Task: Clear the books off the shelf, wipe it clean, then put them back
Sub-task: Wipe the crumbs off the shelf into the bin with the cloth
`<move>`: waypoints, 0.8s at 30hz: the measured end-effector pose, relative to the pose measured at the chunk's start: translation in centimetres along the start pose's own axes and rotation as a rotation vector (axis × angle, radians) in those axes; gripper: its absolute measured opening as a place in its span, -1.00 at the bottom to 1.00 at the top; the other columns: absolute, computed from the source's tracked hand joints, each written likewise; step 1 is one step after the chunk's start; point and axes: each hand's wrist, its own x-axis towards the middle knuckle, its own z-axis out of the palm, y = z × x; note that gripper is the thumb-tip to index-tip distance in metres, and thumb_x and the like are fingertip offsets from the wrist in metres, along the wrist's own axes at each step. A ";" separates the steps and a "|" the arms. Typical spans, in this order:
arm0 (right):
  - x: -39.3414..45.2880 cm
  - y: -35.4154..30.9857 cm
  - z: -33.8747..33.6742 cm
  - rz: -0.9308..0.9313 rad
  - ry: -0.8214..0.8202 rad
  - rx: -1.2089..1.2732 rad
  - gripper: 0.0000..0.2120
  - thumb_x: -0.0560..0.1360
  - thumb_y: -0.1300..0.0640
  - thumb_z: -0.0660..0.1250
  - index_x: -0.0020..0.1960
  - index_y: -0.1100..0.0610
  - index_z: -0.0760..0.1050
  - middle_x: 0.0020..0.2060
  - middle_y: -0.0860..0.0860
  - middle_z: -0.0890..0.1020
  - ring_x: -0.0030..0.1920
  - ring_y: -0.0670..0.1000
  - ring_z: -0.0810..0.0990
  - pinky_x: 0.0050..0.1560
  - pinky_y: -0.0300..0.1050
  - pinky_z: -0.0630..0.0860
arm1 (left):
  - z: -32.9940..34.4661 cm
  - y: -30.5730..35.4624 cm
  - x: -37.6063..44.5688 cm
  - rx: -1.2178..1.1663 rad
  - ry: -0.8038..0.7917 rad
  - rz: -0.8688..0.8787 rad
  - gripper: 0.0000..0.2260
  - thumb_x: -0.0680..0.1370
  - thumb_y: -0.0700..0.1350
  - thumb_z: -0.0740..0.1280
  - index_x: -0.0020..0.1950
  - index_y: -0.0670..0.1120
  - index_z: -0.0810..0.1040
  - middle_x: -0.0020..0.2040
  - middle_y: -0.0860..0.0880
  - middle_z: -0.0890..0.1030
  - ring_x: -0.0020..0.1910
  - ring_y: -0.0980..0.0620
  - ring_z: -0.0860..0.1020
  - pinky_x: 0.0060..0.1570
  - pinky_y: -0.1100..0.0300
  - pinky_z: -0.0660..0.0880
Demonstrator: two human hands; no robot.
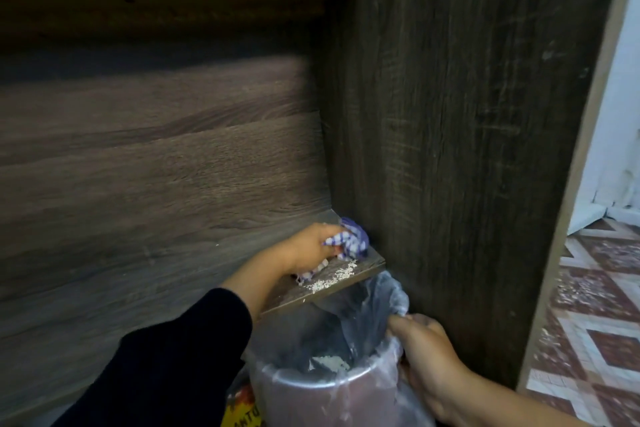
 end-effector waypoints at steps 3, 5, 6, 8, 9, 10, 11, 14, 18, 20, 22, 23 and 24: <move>-1.0 -0.4 0.0 0.029 -0.001 -0.028 -0.75 0.19 0.20 0.33 -0.14 0.24 0.49 -0.31 0.24 0.45 -0.30 0.20 0.46 -0.27 0.03 0.43 | 0.2 0.9 -2.9 0.023 -0.068 0.117 -0.71 0.53 -0.35 0.29 0.25 -0.23 0.55 0.20 -0.17 0.58 0.14 0.06 0.49 0.09 0.56 0.27; -1.5 -0.6 -0.1 0.032 0.009 -0.010 -0.81 0.29 0.25 0.30 -0.10 0.24 0.51 -0.29 0.26 0.48 -0.27 0.22 0.49 -0.25 0.05 0.46 | 0.0 1.3 -4.4 -0.100 -0.080 0.120 -0.67 0.51 -0.41 0.27 0.23 -0.18 0.57 0.13 -0.08 0.61 0.05 0.23 0.52 0.11 0.52 0.34; -1.6 -0.6 -0.2 0.033 0.016 -0.015 -0.84 0.33 0.27 0.28 -0.09 0.26 0.52 -0.28 0.27 0.48 -0.27 0.23 0.50 -0.25 0.06 0.47 | -0.4 1.4 -4.8 -0.196 -0.033 0.102 -0.65 0.51 -0.45 0.24 0.22 -0.17 0.57 0.07 -0.03 0.61 -0.03 0.34 0.54 0.09 0.50 0.39; -1.5 -0.6 -0.5 0.043 0.018 -0.033 -0.78 0.33 0.26 0.27 -0.06 0.32 0.54 -0.26 0.29 0.49 -0.25 0.24 0.52 -0.22 0.09 0.49 | -1.2 0.9 -5.2 -0.330 0.195 0.016 -0.61 0.50 -0.51 0.16 0.20 -0.18 0.55 -0.01 0.01 0.59 -0.15 0.42 0.54 -0.04 0.51 0.42; -1.4 -0.5 -0.6 0.050 0.016 -0.036 -0.76 0.34 0.25 0.27 -0.04 0.34 0.54 -0.26 0.29 0.50 -0.24 0.24 0.53 -0.21 0.10 0.51 | -1.5 -0.1 -5.1 -0.325 0.339 -0.050 -0.61 0.50 -0.51 0.15 0.18 -0.17 0.56 -0.02 -0.02 0.59 -0.14 0.33 0.56 -0.09 0.46 0.44; -1.5 -0.5 -0.6 0.055 0.010 -0.038 -0.77 0.35 0.25 0.27 -0.04 0.34 0.53 -0.26 0.28 0.51 -0.24 0.24 0.54 -0.20 0.09 0.52 | -1.7 -1.2 -4.8 -0.267 0.474 -0.131 -0.63 0.51 -0.46 0.16 0.17 -0.15 0.58 -0.01 -0.06 0.61 -0.09 0.18 0.58 -0.09 0.34 0.47; -1.3 -0.4 -0.7 0.055 0.007 -0.049 -0.79 0.36 0.25 0.27 -0.05 0.32 0.52 -0.27 0.27 0.51 -0.24 0.23 0.55 -0.18 0.09 0.52 | -1.6 -2.5 -4.4 -0.159 0.549 -0.216 -0.66 0.53 -0.37 0.21 0.20 -0.09 0.58 0.03 -0.11 0.62 -0.04 0.04 0.58 -0.07 0.26 0.47; -0.9 -0.2 -0.7 0.043 0.002 -0.048 -0.87 0.40 0.28 0.25 -0.09 0.30 0.50 -0.29 0.27 0.51 -0.24 0.23 0.56 -0.14 0.11 0.53 | -0.4 -5.2 -3.5 0.162 0.371 -0.428 -0.70 0.59 0.01 0.22 0.31 0.02 0.48 0.22 -0.14 0.57 0.15 -0.14 0.54 0.18 0.08 0.46; 0.1 0.3 -0.6 0.017 -0.022 -0.045 -0.93 0.43 0.32 0.24 -0.22 0.27 0.47 -0.38 0.25 0.51 -0.31 0.21 0.56 -0.17 0.10 0.52 | -0.2 -5.6 -0.4 0.217 0.290 -0.433 -0.60 0.56 0.22 0.12 0.35 0.16 0.42 0.37 -0.06 0.48 0.33 -0.13 0.44 0.33 -0.06 0.35; 0.5 0.4 -0.5 0.003 -0.021 -0.029 -0.93 0.43 0.33 0.24 -0.23 0.27 0.47 -0.41 0.24 0.52 -0.33 0.20 0.56 -0.17 0.10 0.52 | 0.0 -6.9 2.2 0.186 0.283 -0.388 -0.49 0.44 0.42 0.04 0.30 0.27 0.41 0.36 0.04 0.49 0.33 -0.07 0.46 0.33 -0.08 0.36; 0.9 0.5 -0.4 -0.003 -0.020 -0.017 -0.93 0.43 0.33 0.25 -0.22 0.28 0.47 -0.42 0.23 0.54 -0.34 0.20 0.58 -0.17 0.10 0.54 | 0.3 -6.6 4.0 0.138 0.233 -0.342 -0.54 0.49 0.34 0.12 0.31 0.22 0.46 0.34 0.03 0.52 0.31 -0.06 0.49 0.34 0.00 0.37; 1.0 0.6 -0.4 0.002 -0.016 -0.010 -0.91 0.44 0.33 0.24 -0.23 0.28 0.47 -0.45 0.21 0.54 -0.36 0.19 0.58 -0.19 0.09 0.54 | 0.3 -5.2 4.3 0.144 0.188 -0.317 -0.60 0.55 0.21 0.18 0.35 0.14 0.46 0.35 -0.02 0.51 0.30 -0.07 0.49 0.35 0.06 0.36; 1.2 0.7 -0.3 0.004 -0.016 0.000 -0.90 0.45 0.33 0.24 -0.24 0.27 0.46 -0.47 0.19 0.54 -0.38 0.18 0.57 -0.21 0.07 0.53 | 0.3 -4.2 4.7 0.159 0.178 -0.273 -0.62 0.59 0.11 0.19 0.38 0.07 0.45 0.37 -0.05 0.49 0.31 -0.08 0.47 0.35 0.10 0.35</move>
